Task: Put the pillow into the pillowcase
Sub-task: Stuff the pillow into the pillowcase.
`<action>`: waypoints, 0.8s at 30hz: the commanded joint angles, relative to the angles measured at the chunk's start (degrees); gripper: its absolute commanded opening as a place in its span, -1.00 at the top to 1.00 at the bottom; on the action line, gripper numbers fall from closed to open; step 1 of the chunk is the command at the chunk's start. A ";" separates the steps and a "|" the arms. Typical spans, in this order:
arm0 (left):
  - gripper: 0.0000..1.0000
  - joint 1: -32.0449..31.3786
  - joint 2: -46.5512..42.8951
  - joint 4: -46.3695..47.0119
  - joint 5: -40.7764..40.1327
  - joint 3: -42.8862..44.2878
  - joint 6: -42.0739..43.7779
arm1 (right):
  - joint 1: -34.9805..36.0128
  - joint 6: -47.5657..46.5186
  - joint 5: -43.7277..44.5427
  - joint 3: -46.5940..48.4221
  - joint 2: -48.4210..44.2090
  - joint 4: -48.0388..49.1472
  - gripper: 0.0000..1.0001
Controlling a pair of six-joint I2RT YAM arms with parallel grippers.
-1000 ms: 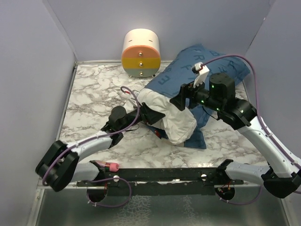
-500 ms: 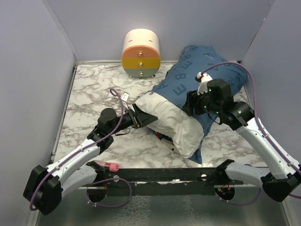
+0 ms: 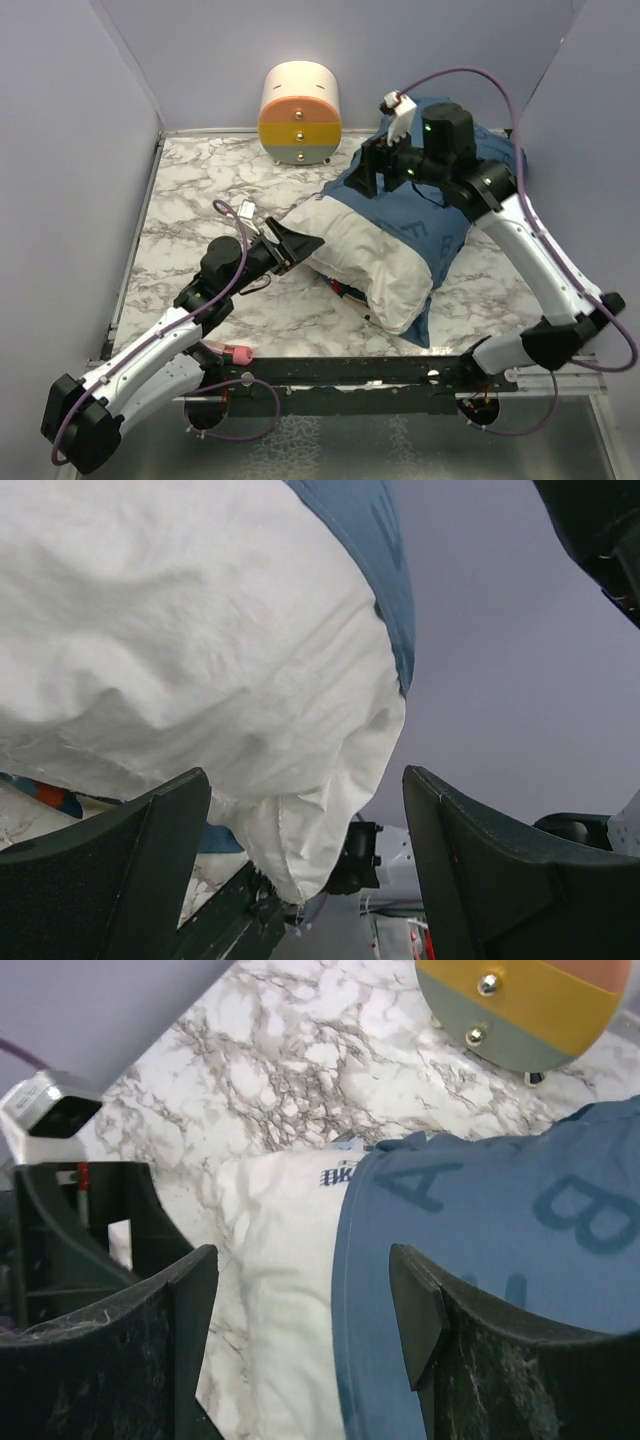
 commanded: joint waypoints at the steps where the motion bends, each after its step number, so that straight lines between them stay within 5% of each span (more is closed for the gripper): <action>1: -0.61 1.30 -1.82 -5.47 -8.61 0.97 -3.39 | 2.33 -4.59 -0.09 9.14 11.16 -4.54 -0.38; 7: -0.70 4.71 5.60 -2.45 -3.85 2.27 -7.32 | 6.64 -6.73 12.39 18.83 23.39 -12.13 -0.38; 12: -0.73 7.06 9.60 -0.04 -3.53 3.66 -5.67 | 6.85 -8.38 19.69 18.13 25.90 -15.88 -0.33; 19: -0.73 7.62 20.98 9.42 0.52 4.88 -5.03 | 6.85 -9.27 24.65 8.50 21.57 -14.40 0.22; 24: -0.46 7.49 26.90 11.77 2.96 7.71 -2.15 | 6.85 -7.46 21.57 7.35 20.42 -12.91 0.70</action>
